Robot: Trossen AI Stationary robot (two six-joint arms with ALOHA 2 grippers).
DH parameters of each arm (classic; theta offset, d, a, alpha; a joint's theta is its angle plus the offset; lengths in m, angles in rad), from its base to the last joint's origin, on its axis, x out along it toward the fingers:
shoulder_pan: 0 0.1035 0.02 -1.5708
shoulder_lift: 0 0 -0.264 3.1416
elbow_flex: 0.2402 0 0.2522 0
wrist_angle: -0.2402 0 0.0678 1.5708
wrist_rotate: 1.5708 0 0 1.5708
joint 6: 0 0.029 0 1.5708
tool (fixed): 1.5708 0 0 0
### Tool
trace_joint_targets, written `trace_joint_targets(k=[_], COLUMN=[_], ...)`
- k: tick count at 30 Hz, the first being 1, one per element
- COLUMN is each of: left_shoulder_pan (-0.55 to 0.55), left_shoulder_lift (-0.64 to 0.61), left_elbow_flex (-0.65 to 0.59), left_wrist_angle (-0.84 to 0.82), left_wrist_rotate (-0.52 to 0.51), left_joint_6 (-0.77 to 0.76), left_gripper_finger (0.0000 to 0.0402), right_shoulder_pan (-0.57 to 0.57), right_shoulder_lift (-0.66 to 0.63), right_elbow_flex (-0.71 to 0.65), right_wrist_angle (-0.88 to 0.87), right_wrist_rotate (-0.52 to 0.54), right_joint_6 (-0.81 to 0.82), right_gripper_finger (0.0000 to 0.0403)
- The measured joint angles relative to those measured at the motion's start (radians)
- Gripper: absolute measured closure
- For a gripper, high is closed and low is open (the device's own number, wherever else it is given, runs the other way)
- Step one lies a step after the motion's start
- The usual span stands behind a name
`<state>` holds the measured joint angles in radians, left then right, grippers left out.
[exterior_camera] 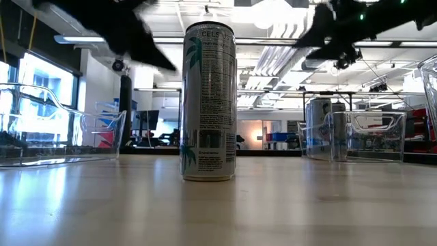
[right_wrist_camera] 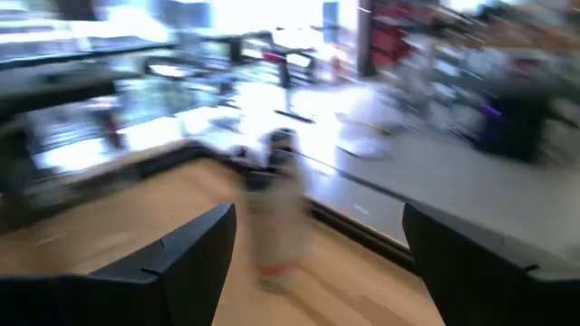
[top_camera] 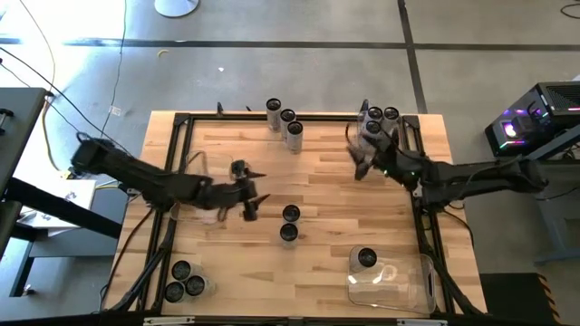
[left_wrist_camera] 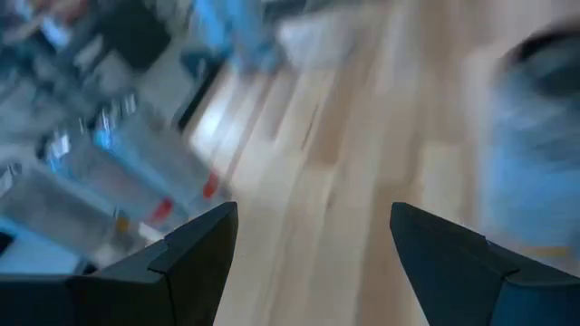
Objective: Sort soda cans
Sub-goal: Put the white-blue soda can into the top transparent bin
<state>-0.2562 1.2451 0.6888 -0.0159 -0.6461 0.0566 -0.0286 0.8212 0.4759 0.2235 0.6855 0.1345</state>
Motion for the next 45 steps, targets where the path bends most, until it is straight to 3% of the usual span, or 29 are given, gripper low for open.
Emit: trace_joint_targets(k=[6, 10, 14, 21, 23, 28, 31, 37, 40, 42, 45], left_shoulder_pan=[-0.171, -0.228, -0.219, -0.172, -0.159, -0.155, -0.166, -0.228, -0.307, -0.356, -0.449], left_shoulder_lift=[-0.182, -0.209, -0.171, -0.101, -0.1, -0.062, -0.005, 0.226, 0.314, 0.379, 0.475], left_elbow_flex=[0.0, 0.0, 0.0, 0.016, 0.072, 0.341, 0.533, 0.92, 1.012, 1.087, 1.179], left_wrist_angle=[0.086, 0.135, 0.1, 0.066, -0.049, -0.711, -1.044, -1.577, -1.477, -1.455, -1.553], left_wrist_rotate=[-0.022, -0.053, -0.111, -0.084, -0.084, -0.075, 0.037, 0.404, 0.584, 0.637, 0.678], left_joint_6=[0.051, 0.102, 0.058, -0.06, -0.169, -0.515, -0.659, -0.904, -0.934, -1.002, -1.186], left_gripper_finger=[0.0117, 0.0117, 0.0117, 0.0117, 0.0117, 0.0117, 0.0117, 0.0118, 0.0121, 0.0124, 0.0129], right_shoulder_pan=[0.116, 0.125, 0.123, 0.134, 0.143, 0.16, 0.169, 0.197, 0.215, 0.223, 0.228], right_shoulder_lift=[0.14, 0.282, 0.412, 0.538, 0.557, 0.589, 0.606, 0.623, 0.623, 0.623, 0.623], right_elbow_flex=[0.0, 0.001, 0.001, 0.056, 0.072, 0.103, 0.123, 0.145, 0.146, 0.146, 0.146], right_wrist_angle=[0.302, 0.505, 0.594, 0.567, 0.566, 0.567, 0.57, 0.575, 0.587, 0.593, 0.613], right_wrist_rotate=[-0.285, -0.479, -0.532, -0.541, -0.542, -0.542, -0.537, -0.537, -0.537, -0.537, -0.537], right_joint_6=[-0.173, -0.174, -0.161, -0.204, -0.222, -0.211, -0.203, -0.187, -0.202, -0.212, -0.228], right_gripper_finger=[0.0091, 0.0091, 0.0091, 0.0091, 0.0091, 0.0091, 0.0091, 0.0091, 0.0091, 0.0091, 0.0091])
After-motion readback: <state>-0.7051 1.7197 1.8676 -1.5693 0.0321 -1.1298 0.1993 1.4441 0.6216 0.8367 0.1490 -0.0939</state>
